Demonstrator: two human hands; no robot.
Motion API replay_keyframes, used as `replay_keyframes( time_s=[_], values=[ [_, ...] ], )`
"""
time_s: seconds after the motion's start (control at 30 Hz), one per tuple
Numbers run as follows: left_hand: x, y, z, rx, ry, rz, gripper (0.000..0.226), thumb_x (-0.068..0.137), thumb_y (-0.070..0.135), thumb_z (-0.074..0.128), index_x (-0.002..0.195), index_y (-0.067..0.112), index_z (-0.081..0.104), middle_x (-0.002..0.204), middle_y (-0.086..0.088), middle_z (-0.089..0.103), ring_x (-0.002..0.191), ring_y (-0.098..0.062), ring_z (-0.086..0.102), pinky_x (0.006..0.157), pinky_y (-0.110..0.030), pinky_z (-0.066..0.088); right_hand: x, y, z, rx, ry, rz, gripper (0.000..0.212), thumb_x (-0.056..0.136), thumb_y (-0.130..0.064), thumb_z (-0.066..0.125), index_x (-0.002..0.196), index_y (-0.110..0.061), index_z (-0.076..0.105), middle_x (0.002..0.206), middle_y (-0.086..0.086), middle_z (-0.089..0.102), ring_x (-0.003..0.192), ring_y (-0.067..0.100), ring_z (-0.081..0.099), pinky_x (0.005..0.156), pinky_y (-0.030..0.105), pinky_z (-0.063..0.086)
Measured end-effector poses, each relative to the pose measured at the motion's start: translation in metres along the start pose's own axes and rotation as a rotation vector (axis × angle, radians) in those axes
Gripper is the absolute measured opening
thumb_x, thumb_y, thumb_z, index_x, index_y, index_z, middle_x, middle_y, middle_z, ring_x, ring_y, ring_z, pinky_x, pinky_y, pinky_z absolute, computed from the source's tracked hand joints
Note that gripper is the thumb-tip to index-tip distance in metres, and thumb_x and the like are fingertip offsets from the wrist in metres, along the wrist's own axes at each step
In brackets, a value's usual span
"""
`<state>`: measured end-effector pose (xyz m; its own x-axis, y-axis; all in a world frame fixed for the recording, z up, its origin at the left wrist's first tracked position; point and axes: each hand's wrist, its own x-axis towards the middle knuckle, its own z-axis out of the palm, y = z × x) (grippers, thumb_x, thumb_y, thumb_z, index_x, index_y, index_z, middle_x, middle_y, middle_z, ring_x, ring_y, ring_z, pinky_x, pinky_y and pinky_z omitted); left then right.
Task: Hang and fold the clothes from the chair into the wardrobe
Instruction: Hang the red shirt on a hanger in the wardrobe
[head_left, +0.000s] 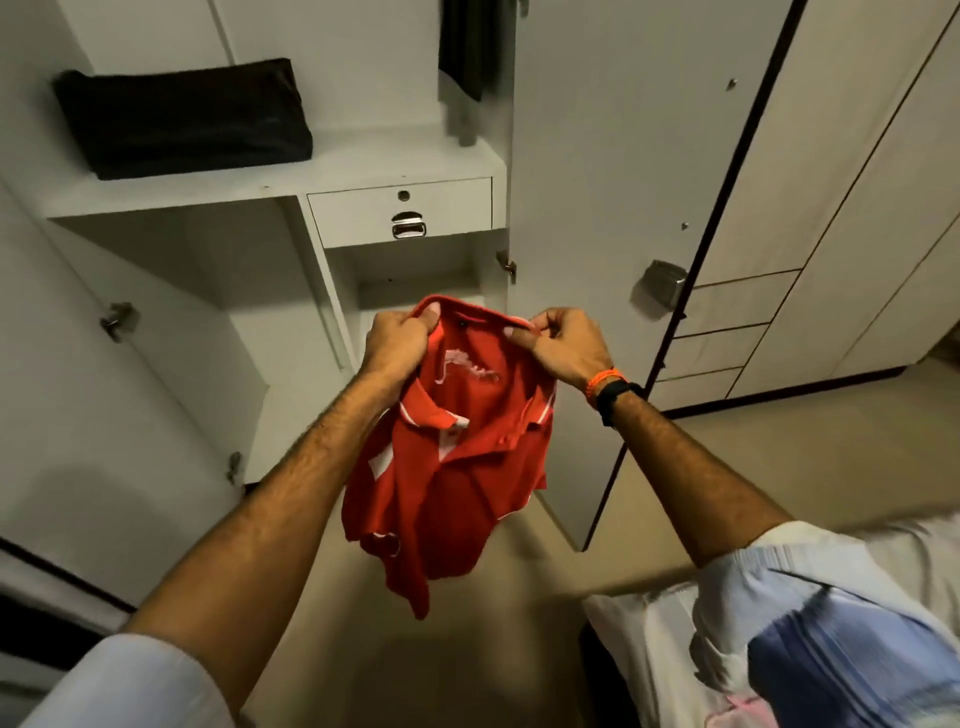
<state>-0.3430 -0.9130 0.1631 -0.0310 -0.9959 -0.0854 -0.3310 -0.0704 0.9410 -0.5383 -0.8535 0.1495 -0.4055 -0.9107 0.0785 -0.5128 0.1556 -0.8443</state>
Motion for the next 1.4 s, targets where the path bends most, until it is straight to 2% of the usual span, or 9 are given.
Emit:
replay_keyframes(
  time_s=[0.13,0.43,0.57,0.67,0.77,0.9,1.07,1.27,1.4],
  values=[
    [-0.024,-0.023,0.049,-0.056,-0.038,-0.081,0.036,0.093,0.040,0.060,0.077,0.008,0.068,0.084,-0.015,0.073,0.080,-0.028,0.069,0.085,-0.048,0.057,-0.022,0.052,-0.014,0.045,-0.108,0.064,0.034,0.078,-0.042,0.080,0.096,-0.016,0.068,0.079,-0.006,0.068,0.073,0.006,0.062,0.063,0.015,0.044],
    [-0.103,-0.070,0.214,0.058,-0.209,-0.161,0.038,0.098,0.040,0.054,0.087,0.008,0.070,0.089,-0.015,0.071,0.085,-0.031,0.068,0.086,-0.041,0.056,-0.098,0.219,-0.085,0.074,0.065,0.274,0.014,0.084,-0.021,0.077,0.090,-0.012,0.068,0.067,-0.008,0.061,0.058,-0.005,0.058,0.065,0.015,0.047],
    [-0.145,-0.084,0.288,0.150,-0.328,-0.169,0.035,0.100,0.040,0.051,0.102,0.010,0.070,0.093,-0.006,0.067,0.090,-0.023,0.064,0.078,-0.028,0.046,-0.142,0.282,-0.126,0.016,0.155,0.402,0.014,0.083,-0.024,0.076,0.092,-0.014,0.071,0.080,-0.001,0.071,0.074,0.012,0.068,0.073,0.023,0.052],
    [-0.170,-0.105,0.331,0.242,-0.430,-0.200,0.036,0.098,0.040,0.053,0.097,0.008,0.070,0.095,-0.009,0.069,0.090,-0.024,0.065,0.074,-0.028,0.044,-0.173,0.322,-0.147,-0.006,0.194,0.529,0.010,0.085,-0.024,0.075,0.091,-0.018,0.069,0.076,-0.006,0.065,0.067,0.003,0.059,0.065,0.015,0.044],
    [-0.192,-0.127,0.370,0.323,-0.511,-0.233,0.040,0.098,0.041,0.053,0.099,0.005,0.070,0.101,-0.014,0.070,0.095,-0.029,0.065,0.077,-0.031,0.047,-0.200,0.360,-0.158,-0.016,0.235,0.654,0.007,0.086,-0.022,0.072,0.090,-0.019,0.069,0.077,-0.005,0.066,0.074,0.010,0.062,0.073,0.022,0.047],
    [-0.216,-0.149,0.420,0.385,-0.643,-0.194,0.036,0.097,0.036,0.056,0.104,0.004,0.071,0.106,-0.015,0.071,0.098,-0.030,0.065,0.083,-0.032,0.052,-0.229,0.407,-0.160,0.000,0.285,0.834,0.013,0.087,-0.010,0.065,0.098,-0.008,0.070,0.082,-0.006,0.066,0.078,0.009,0.061,0.068,0.006,0.043],
    [-0.233,-0.179,0.459,0.438,-0.754,-0.190,0.026,0.100,0.034,0.053,0.088,0.015,0.067,0.076,0.007,0.060,0.066,-0.006,0.055,0.050,-0.010,0.038,-0.256,0.464,-0.149,-0.006,0.234,0.959,0.013,0.085,-0.017,0.070,0.096,-0.011,0.068,0.085,-0.004,0.070,0.082,0.015,0.066,0.081,0.029,0.054],
    [-0.227,-0.208,0.479,0.463,-0.690,-0.241,0.035,0.100,0.031,0.052,0.067,0.022,0.055,0.068,0.010,0.054,0.062,0.000,0.049,0.060,-0.021,0.040,-0.253,0.516,-0.141,-0.041,0.206,1.033,0.011,0.088,-0.020,0.067,0.094,-0.013,0.061,0.079,-0.004,0.064,0.076,0.017,0.062,0.069,0.029,0.054],
    [-0.212,-0.214,0.486,0.429,-0.636,-0.273,0.027,0.099,0.032,0.052,0.082,0.016,0.064,0.074,0.006,0.060,0.067,-0.005,0.054,0.064,-0.024,0.043,-0.219,0.544,-0.136,0.008,0.263,1.100,0.017,0.086,-0.027,0.071,0.100,-0.019,0.064,0.082,-0.007,0.065,0.088,0.019,0.064,0.090,0.041,0.053]
  ],
)
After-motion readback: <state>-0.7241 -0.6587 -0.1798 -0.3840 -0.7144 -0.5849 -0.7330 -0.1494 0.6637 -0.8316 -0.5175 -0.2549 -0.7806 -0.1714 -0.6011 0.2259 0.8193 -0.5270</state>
